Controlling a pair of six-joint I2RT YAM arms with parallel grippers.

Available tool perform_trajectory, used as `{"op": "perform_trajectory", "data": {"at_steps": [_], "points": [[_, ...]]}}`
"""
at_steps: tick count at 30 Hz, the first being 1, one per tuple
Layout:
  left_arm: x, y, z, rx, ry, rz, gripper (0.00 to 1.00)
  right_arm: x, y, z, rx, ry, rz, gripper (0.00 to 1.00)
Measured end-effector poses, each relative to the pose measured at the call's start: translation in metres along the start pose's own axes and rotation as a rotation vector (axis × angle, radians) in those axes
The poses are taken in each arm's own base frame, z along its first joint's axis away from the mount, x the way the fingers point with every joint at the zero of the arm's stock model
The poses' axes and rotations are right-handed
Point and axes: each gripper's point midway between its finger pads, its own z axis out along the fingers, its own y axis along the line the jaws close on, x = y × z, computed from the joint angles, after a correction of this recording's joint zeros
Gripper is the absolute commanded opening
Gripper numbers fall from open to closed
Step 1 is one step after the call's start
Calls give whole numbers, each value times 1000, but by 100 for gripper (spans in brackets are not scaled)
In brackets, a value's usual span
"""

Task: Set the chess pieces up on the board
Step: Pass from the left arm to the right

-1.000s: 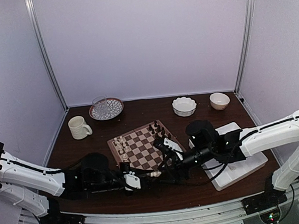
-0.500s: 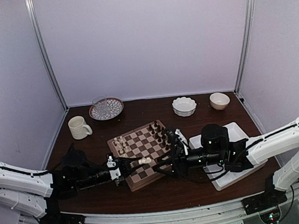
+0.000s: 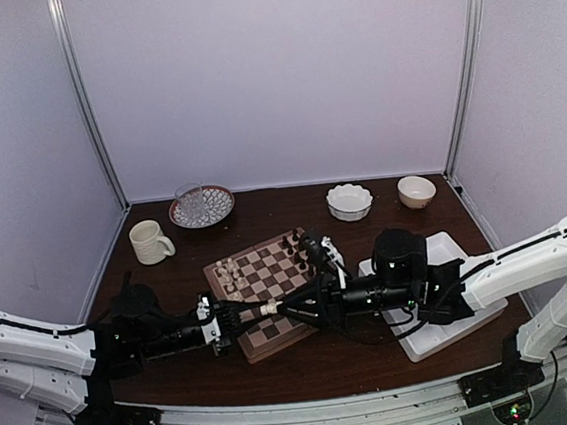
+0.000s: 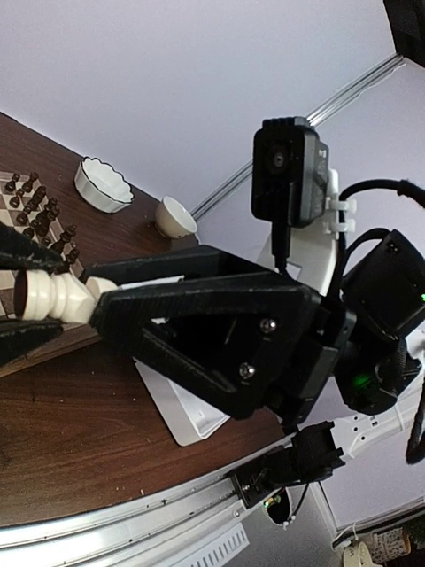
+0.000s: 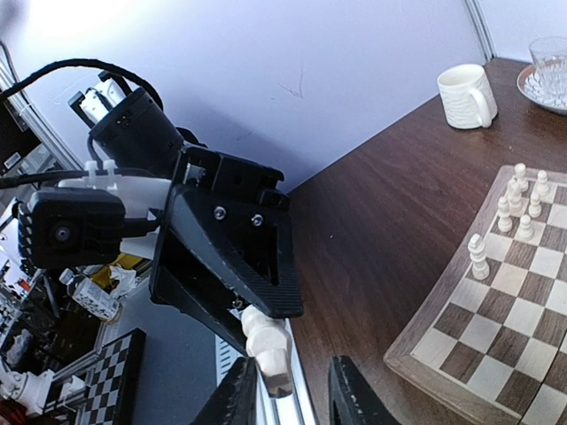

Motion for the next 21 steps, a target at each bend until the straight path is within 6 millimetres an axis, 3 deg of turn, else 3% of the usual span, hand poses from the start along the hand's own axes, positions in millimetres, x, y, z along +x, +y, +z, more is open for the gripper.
{"op": "perform_trajectory", "data": {"at_steps": [7,8,11,13,18,21], "points": [[4,-1,0,7,15,-2,17,5,1,4,-8,13,0,3],[5,-1,0,7,18,-4,23,4,1,4,-11,12,-1,1],[6,-1,0,7,23,-7,61,4,1,5,-8,13,-2,0],[6,0,0,0,25,-3,75,4,-2,6,13,24,2,0],[13,13,0,-65,56,-59,86,-2,-15,0,140,57,-6,0],[27,33,-4,-141,99,-115,93,-10,-22,-11,229,67,-15,0]]}}
